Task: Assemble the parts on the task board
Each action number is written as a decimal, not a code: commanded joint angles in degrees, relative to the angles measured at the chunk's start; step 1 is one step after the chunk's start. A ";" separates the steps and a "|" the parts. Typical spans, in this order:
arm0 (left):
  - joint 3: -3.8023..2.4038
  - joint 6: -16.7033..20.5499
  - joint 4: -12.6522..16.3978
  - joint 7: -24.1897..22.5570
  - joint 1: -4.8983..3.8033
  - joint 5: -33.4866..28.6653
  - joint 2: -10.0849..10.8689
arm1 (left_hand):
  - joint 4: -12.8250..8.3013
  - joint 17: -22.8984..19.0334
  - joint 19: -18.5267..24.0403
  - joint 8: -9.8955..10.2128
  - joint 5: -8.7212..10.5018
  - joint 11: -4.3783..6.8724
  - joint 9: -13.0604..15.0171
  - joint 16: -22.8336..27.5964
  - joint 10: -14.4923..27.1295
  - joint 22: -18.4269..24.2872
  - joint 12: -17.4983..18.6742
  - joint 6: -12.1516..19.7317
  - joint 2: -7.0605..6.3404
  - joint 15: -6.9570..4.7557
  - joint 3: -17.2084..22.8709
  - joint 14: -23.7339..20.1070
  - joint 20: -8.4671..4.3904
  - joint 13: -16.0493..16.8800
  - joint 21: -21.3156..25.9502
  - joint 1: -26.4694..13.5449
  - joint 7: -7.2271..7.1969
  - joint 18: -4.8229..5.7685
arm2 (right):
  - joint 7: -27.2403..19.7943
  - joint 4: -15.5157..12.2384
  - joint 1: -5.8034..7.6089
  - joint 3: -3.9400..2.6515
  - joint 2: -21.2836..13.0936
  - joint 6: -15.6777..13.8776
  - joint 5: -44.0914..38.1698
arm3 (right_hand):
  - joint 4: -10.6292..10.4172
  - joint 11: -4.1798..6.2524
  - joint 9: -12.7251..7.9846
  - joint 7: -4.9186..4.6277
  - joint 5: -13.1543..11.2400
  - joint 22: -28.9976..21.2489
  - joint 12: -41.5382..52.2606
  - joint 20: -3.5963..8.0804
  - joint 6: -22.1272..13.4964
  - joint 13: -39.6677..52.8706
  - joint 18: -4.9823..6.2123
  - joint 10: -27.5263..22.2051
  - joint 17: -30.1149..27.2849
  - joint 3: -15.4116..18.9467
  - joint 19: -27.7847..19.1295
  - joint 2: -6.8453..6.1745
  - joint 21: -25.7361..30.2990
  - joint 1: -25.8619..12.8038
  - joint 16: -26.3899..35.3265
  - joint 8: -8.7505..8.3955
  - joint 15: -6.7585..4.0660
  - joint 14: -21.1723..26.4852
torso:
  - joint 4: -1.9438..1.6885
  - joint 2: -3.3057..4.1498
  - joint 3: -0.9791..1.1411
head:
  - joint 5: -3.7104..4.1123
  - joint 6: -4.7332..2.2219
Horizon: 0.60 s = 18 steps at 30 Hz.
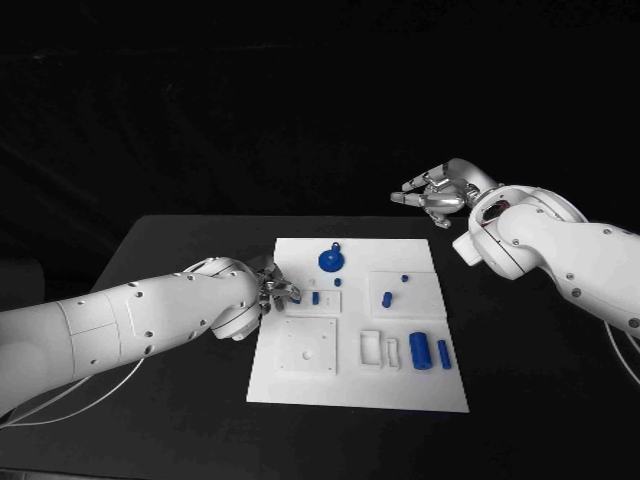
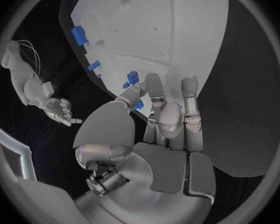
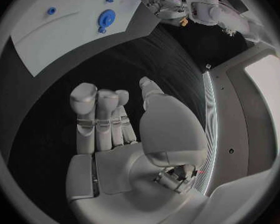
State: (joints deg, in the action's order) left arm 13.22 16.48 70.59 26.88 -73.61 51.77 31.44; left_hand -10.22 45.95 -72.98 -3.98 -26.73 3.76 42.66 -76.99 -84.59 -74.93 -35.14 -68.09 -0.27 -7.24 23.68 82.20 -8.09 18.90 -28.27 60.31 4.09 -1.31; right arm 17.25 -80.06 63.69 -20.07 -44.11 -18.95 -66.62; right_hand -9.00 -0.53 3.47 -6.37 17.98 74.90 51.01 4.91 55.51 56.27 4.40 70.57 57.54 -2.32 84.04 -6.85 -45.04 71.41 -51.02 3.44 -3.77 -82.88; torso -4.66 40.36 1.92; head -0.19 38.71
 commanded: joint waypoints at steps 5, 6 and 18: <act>0.52 -4.80 -0.23 1.05 0.81 0.53 -1.00 | -0.17 1.43 0.07 -0.22 -0.71 1.00 1.05 -1.25 -2.22 -1.14 -1.05 -12.26 0.98 -0.25 0.24 0.22 0.67 0.57 -0.61 -0.55 -6.58 -0.85 | -0.28 0.00 -0.03 -0.03 0.06 0.64 -0.05 | 0.00 0.47 0.10 -0.07 0.44 5.41 0.15 0.16 0.43 0.01 0.81 0.02 -0.04 0.28 1.35 0.26 -0.01 -0.15 -0.25 0.10 -0.27 -0.30 | 0.03 -0.03 -0.03 | 0.15 0.02; 0.52 -4.94 -0.26 1.04 0.81 0.60 -1.06 | -0.21 1.53 0.09 -0.21 -0.78 1.02 1.18 -1.33 -2.22 -1.14 -1.13 -12.27 0.99 -0.25 0.26 0.23 0.69 0.61 -0.66 -0.60 -6.58 -0.88 | -0.28 0.00 -0.03 -0.03 0.05 0.64 -0.05 | 0.00 0.47 0.10 -0.07 0.44 5.41 0.15 0.16 0.43 0.01 0.81 0.02 -0.04 0.28 1.35 0.26 -0.01 -0.15 -0.25 0.10 -0.27 -0.30 | 0.01 -0.01 -0.05 | 0.18 0.03; 0.52 -6.05 -0.24 1.00 0.81 0.93 -1.53 | 0.07 3.01 0.33 -0.27 -0.31 1.13 3.29 -2.45 -2.19 -1.12 -2.03 -12.79 1.54 -0.17 -0.11 0.33 1.01 0.56 -1.28 -0.90 -6.82 -1.15 | -0.27 -0.03 -0.03 -0.03 -0.06 0.63 -0.05 | 0.00 0.47 0.10 -0.07 0.44 5.41 0.15 0.16 0.43 0.01 0.81 0.02 -0.04 0.28 1.35 0.26 -0.01 -0.15 -0.25 0.10 -0.27 -0.30 | 0.00 -0.01 -0.06 | 0.24 -0.03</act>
State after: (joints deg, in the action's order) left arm 13.16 14.87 69.77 27.28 -73.79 53.11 30.64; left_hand -10.41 48.87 -72.79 -3.92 -27.23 3.43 45.74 -79.17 -84.91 -74.92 -36.89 -68.43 0.62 -7.12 23.85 82.29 -7.47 19.60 -29.35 59.40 4.14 -1.29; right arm 17.25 -80.03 63.69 -20.07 -44.16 -18.93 -66.62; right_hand -9.00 -0.41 3.52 -6.38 18.20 74.90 51.01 4.91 55.49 56.26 4.40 70.45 57.54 -2.31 84.03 -6.85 -45.04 71.41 -51.02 3.44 -3.76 -82.88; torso -4.67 40.34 1.85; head 0.05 38.70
